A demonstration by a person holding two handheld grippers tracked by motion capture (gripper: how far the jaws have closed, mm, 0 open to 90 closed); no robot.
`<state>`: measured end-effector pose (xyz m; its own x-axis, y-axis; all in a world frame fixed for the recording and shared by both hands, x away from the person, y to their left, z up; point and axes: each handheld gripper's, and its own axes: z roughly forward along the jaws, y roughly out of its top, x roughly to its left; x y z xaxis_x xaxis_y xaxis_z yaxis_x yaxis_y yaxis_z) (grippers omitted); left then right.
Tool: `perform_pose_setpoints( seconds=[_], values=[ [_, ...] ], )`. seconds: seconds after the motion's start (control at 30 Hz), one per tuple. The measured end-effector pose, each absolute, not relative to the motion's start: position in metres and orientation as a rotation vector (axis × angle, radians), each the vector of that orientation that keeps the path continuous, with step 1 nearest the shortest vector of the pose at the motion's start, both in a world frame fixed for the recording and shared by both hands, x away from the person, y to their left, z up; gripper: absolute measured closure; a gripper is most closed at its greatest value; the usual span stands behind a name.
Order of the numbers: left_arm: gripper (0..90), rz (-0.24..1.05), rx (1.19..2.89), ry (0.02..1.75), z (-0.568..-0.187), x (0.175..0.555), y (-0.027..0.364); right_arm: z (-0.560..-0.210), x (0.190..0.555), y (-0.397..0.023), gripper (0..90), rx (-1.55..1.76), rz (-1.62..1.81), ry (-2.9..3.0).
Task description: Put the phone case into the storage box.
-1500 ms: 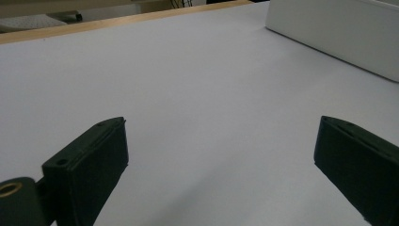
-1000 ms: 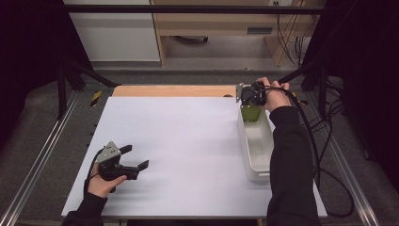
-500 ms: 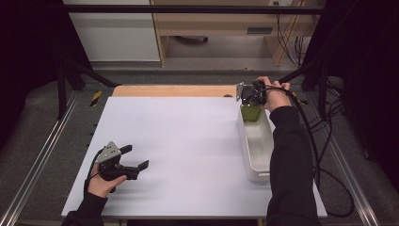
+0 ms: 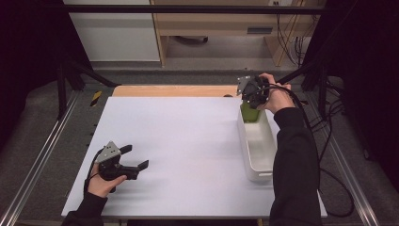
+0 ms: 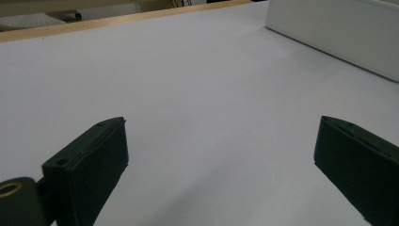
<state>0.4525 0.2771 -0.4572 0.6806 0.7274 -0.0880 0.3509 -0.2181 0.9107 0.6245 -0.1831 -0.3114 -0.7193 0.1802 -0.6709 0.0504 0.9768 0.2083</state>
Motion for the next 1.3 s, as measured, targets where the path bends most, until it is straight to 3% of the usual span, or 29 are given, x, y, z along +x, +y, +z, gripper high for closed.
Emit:
perform_pose_setpoints(
  seconds=[0.37, 0.97, 1.3],
  values=[
    [1.7, 0.434, 1.814, 0.839, -0.455, 0.451, 0.276, -0.300, 0.599, -0.185, 28.9, 0.282, 0.538, 2.330],
    [1.0, 0.422, 1.805, 0.819, -0.453, 0.450, 0.275, -0.299, 0.540, -0.190, 6.9, 0.601, 0.992, 2.230],
    [0.3, 0.418, 1.799, 0.809, -0.452, 0.449, 0.274, -0.306, 0.513, -0.200, 1.7, 0.716, 1.216, 2.145]
  ],
)
